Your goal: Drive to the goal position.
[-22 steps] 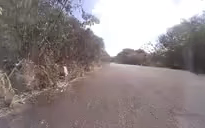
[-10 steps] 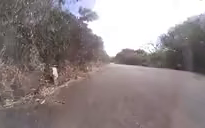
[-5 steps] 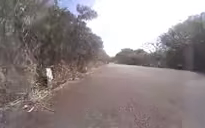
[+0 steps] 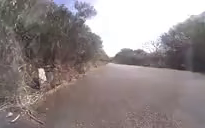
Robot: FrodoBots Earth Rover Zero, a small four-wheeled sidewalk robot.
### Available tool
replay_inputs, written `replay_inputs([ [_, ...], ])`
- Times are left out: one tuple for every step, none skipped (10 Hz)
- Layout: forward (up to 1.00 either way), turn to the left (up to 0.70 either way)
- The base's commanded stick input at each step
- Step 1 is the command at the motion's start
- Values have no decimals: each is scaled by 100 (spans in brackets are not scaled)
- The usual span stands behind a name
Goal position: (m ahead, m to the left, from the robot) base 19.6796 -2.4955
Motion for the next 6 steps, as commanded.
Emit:
replay_inputs([
  [50,0],
  [50,0],
  [50,0],
  [50,0],
  [50,0],
  [50,0],
])
